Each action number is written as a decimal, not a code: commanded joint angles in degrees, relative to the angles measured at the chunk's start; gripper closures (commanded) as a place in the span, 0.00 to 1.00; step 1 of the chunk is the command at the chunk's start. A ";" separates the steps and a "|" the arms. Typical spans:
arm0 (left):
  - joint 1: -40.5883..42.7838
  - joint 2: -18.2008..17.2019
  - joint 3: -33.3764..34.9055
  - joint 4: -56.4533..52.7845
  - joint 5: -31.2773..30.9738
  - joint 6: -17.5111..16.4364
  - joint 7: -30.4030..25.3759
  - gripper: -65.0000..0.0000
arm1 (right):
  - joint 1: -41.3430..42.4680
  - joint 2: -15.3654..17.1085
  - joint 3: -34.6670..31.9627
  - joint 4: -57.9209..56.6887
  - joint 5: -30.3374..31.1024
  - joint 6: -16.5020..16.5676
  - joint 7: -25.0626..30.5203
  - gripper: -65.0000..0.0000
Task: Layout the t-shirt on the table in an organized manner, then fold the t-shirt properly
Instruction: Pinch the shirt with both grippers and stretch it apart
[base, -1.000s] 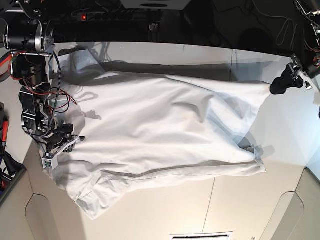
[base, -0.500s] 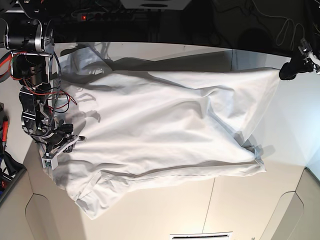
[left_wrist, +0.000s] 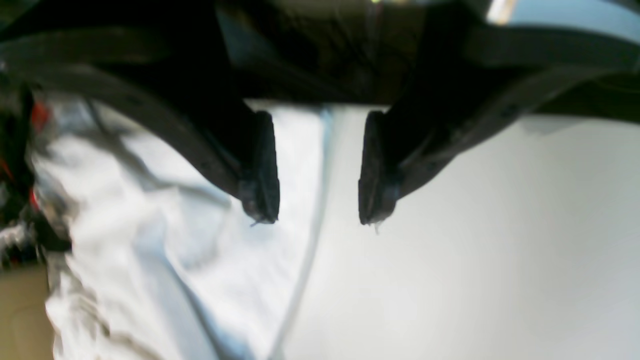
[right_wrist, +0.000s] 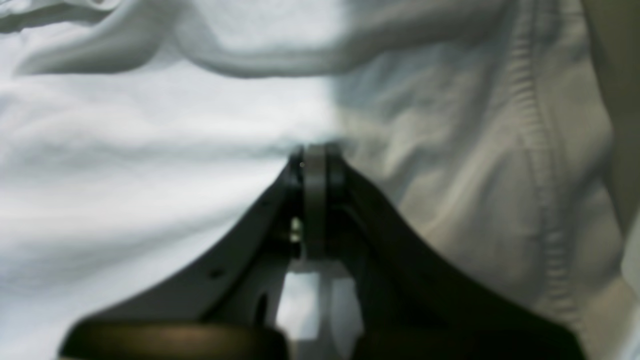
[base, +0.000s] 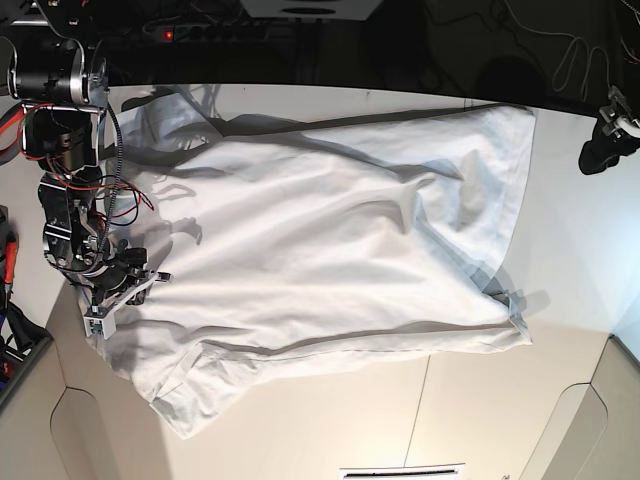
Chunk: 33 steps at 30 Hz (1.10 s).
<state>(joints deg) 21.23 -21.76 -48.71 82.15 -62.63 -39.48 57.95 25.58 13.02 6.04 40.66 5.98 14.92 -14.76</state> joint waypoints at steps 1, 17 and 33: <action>-1.27 -1.09 0.02 0.87 0.46 -0.52 -1.64 0.55 | 0.42 0.31 0.00 0.20 -1.05 -0.61 -2.80 1.00; -22.58 -0.96 25.35 -6.01 30.47 9.92 -17.53 0.55 | 0.39 -3.37 -0.07 30.25 2.43 0.44 -14.80 0.75; -40.09 -0.81 28.92 -38.36 27.43 4.52 -17.22 0.55 | -6.47 -11.08 -8.26 25.05 -4.09 2.54 -11.58 0.75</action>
<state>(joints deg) -17.80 -21.74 -19.77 43.33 -35.24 -34.85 40.45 17.69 1.91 -2.17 64.73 1.48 17.39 -27.62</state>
